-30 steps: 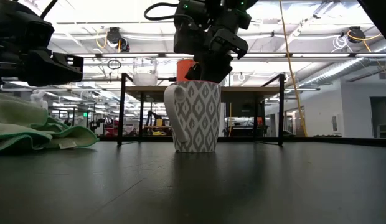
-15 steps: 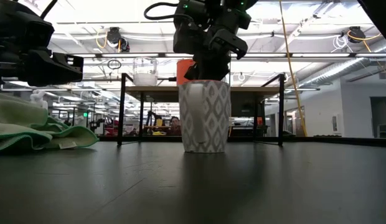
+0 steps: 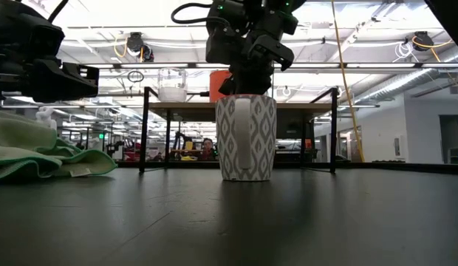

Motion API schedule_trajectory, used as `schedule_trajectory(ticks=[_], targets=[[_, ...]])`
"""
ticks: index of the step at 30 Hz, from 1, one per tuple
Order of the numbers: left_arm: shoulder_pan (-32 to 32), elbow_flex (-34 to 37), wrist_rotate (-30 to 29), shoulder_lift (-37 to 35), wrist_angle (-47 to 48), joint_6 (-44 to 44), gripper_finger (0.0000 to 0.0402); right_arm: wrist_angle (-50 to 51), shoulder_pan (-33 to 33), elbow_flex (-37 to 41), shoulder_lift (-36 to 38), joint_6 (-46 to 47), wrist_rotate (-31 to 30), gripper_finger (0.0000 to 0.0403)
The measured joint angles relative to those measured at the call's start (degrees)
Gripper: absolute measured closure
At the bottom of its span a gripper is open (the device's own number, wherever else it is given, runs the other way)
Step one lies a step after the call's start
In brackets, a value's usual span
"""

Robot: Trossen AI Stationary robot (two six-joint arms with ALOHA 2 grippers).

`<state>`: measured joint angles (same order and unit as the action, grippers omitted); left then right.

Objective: Stack small to large cups/mugs on shelf
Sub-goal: Put the white patterned mug on the shelf

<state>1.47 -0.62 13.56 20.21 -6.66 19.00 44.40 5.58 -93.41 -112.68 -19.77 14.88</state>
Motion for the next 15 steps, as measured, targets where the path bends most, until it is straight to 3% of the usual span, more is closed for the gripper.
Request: schedule_trajectory(ticks=[15], targets=[[0.0, 0.0, 0.0, 0.0, 0.0, 0.0, 0.0392, 1.2, 0.0, 0.0, 1.7, 0.0, -0.3, 0.0391]])
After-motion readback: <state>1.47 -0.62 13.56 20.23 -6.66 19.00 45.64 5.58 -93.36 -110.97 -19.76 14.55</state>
